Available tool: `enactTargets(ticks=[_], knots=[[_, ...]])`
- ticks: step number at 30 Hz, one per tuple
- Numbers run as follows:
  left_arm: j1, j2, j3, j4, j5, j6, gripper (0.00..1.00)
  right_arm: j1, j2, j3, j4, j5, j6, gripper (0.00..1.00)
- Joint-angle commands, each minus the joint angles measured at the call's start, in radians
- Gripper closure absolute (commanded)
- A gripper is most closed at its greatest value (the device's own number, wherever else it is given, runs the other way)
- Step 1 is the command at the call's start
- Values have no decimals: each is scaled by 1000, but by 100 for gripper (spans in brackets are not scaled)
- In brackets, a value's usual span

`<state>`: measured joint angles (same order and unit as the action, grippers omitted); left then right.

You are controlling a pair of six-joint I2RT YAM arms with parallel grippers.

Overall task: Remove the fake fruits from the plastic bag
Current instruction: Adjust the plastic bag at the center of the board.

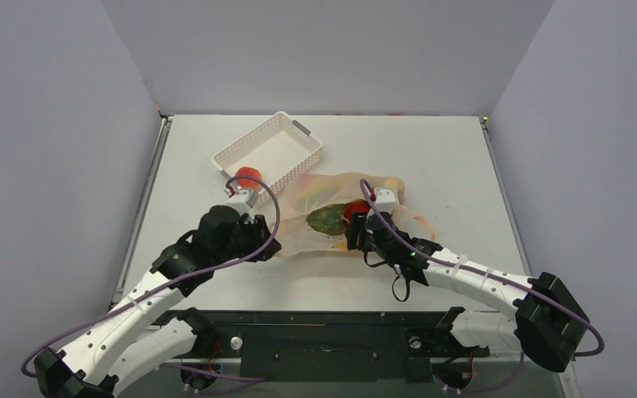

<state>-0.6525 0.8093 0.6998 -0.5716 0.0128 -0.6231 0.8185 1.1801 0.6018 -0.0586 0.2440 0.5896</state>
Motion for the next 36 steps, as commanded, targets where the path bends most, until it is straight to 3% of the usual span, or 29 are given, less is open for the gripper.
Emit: enactTargets(ticks=[1,8,12,17,20,26,32,36], knots=[[4,-15,144,107,139,145,60,-6,-47,40,49,22,35,46],[-10,55,336,178,328,183,56,12,-152,-50,119,11,63,44],[-99,128,350,339,364,117,53,23,-226,-147,206,-21,82,41],[-322,284,348,463,195,80,52,23,-224,-261,313,-11,146,49],[-350,384,321,564,140,36,54,22,-192,-326,422,-4,187,57],[-347,527,254,618,-17,4,54,22,-157,-400,488,-8,253,64],[-320,623,120,661,-108,-76,55,19,-257,-392,337,33,283,71],[-300,647,47,688,-113,-113,55,11,-376,-348,183,106,280,65]])
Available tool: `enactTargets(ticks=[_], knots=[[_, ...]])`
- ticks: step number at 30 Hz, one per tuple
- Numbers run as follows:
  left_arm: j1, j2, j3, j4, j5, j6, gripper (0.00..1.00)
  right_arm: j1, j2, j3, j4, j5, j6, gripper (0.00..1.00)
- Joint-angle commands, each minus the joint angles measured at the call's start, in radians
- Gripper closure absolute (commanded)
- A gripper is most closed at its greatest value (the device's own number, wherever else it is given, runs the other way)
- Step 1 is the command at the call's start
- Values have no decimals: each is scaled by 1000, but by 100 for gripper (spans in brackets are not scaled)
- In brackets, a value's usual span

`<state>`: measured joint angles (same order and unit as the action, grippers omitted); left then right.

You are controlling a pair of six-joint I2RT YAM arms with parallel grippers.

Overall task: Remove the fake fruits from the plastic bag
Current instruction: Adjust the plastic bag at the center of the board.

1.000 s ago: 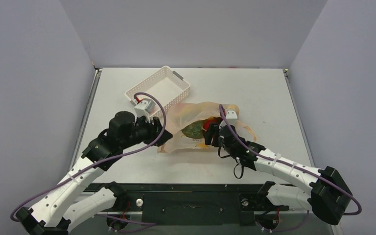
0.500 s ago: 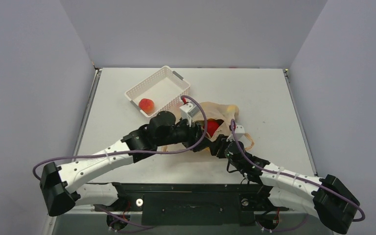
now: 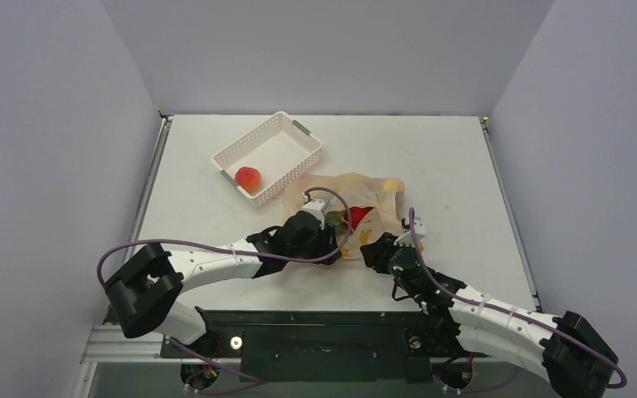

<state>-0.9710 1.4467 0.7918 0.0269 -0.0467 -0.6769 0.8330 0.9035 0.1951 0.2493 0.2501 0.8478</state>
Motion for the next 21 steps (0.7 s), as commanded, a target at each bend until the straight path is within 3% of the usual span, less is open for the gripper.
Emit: enactTargets(ticks=[1,6,9,16,21], knots=[[18,14,-53,98,-52,-60,55,-9,-135,64,-164,115,31,61],[18,41,-90,118,-24,-79,54,-142,-153,99,-170,57,63,48],[12,60,-97,154,15,-92,54,-141,-100,161,-160,45,59,44],[-10,79,-105,206,80,-105,54,-88,55,286,-199,179,151,31],[-14,53,-126,213,87,-105,54,-66,163,405,-338,326,301,27]])
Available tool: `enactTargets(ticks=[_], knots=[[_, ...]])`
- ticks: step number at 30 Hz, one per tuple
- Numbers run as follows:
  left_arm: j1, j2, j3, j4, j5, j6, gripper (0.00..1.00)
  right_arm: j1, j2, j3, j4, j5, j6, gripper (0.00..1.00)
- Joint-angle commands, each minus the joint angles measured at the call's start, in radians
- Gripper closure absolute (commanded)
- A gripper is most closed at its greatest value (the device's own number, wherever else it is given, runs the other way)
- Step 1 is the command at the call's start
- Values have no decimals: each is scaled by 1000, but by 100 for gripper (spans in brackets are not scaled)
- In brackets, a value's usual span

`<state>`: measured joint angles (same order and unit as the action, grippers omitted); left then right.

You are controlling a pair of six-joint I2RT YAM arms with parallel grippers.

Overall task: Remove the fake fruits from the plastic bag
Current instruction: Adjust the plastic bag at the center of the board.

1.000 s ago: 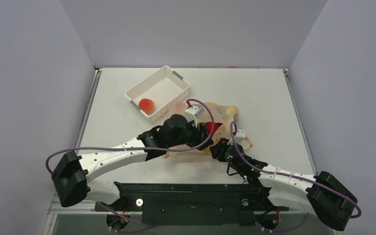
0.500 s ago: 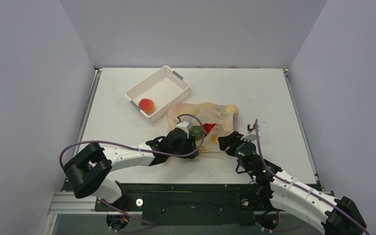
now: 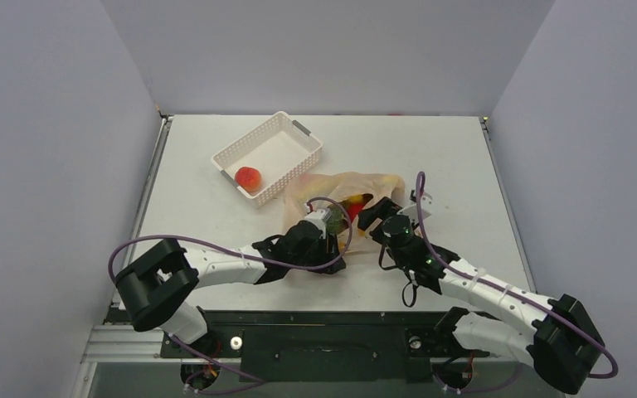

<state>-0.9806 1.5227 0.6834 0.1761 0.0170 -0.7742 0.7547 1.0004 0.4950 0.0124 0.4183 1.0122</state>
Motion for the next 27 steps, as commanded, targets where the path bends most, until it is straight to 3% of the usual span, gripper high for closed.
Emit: enactTargets(ticks=[1,7,12,14,17,22,27], knots=[[-7,-37,-22,67,26,-4,54,12,104,123,-126,172,154,27],[-14,-167,-71,93,75,49,50,-16,287,248,-168,235,156,22],[-16,-336,-112,87,98,97,47,-33,390,244,-109,247,59,26],[-17,-401,-101,49,81,114,46,-31,381,206,-80,236,43,36],[-12,-463,-59,-20,38,136,44,-2,335,99,23,219,21,61],[-6,-404,46,-57,36,172,41,26,275,-4,109,186,-16,100],[-4,-248,192,-97,62,205,41,27,211,-46,74,197,-21,100]])
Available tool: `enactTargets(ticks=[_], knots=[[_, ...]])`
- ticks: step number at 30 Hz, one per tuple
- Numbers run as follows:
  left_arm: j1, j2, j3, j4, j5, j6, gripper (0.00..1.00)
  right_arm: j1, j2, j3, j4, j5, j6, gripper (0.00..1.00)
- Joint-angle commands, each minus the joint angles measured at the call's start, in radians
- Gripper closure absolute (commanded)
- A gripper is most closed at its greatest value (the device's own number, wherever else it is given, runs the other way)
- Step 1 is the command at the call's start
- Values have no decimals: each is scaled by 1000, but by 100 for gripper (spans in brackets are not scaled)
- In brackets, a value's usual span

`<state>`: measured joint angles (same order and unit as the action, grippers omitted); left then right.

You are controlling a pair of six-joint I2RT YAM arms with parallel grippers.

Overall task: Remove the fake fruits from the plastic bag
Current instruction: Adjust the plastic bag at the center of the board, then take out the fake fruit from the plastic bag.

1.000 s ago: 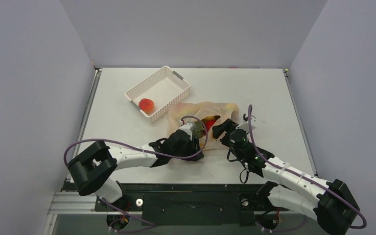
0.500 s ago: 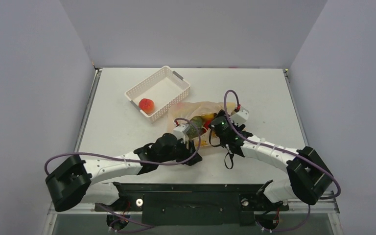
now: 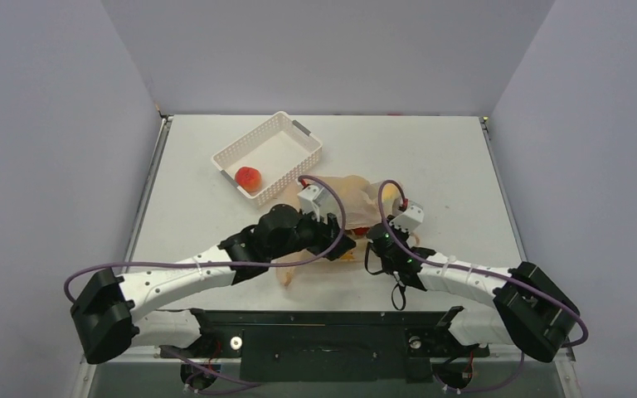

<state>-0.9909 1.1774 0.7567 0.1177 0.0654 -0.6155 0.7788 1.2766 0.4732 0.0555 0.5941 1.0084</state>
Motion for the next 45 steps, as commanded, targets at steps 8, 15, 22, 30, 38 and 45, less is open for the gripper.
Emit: enactTargets(ticks=[8,15,22,30,38,45], knots=[[-67,304,126,19,-120,-88,50,8,-207,-60,21,10,-27,100],[-71,392,125,44,-351,-237,61,8,-261,-105,32,-2,-32,100],[-71,379,125,117,-378,-200,65,7,-264,-128,60,-24,-26,100],[-64,385,128,97,-386,-213,60,8,-269,-147,93,-50,-37,100],[-51,464,151,147,-421,-214,64,8,-276,-155,109,-53,-38,100],[-37,567,152,257,-410,-263,64,8,-291,-160,99,-51,-38,100]])
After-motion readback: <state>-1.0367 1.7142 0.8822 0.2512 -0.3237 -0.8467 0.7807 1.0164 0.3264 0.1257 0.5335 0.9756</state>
